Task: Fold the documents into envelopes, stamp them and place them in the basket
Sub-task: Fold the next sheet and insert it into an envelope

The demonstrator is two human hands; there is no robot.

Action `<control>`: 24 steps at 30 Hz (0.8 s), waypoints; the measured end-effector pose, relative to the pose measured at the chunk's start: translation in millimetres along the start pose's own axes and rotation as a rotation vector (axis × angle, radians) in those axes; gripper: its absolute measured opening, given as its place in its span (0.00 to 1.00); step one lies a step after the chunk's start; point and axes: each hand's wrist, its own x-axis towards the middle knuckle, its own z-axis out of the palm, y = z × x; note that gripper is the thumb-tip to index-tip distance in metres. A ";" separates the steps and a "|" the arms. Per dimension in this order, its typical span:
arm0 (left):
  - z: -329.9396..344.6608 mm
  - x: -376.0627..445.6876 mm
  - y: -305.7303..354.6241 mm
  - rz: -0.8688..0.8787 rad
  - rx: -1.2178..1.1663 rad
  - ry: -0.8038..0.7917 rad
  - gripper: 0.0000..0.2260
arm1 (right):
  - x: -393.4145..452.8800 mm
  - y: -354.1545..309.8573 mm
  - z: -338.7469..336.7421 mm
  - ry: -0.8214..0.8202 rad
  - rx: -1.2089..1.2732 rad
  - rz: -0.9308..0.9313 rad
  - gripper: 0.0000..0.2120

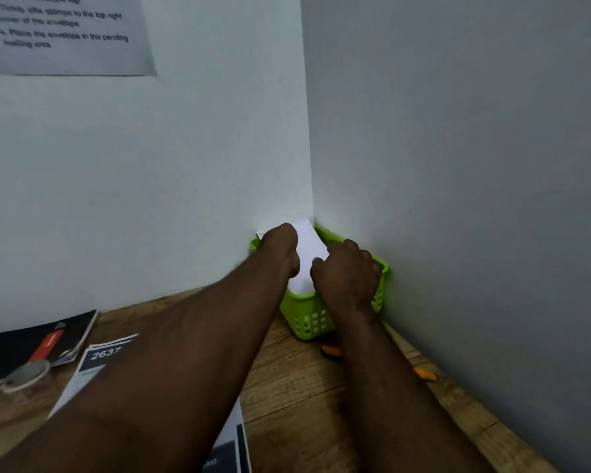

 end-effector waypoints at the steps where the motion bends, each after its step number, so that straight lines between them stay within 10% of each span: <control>1: 2.3 3.5 -3.2 -0.005 -0.003 -0.028 0.13 | 0.5 0.5 0.4 -0.002 -0.002 0.003 0.13; 12: -1.3 -16.1 0.1 0.004 0.135 -0.135 0.11 | 3.3 0.5 -0.5 0.045 0.120 0.016 0.13; 19: -84.0 -29.9 31.8 0.182 0.125 -0.156 0.11 | -4.1 -28.8 -18.6 0.390 0.558 -0.261 0.11; 24: -200.9 -40.1 17.1 0.515 0.746 -0.028 0.14 | -59.5 -82.1 28.6 -0.084 0.610 -0.548 0.11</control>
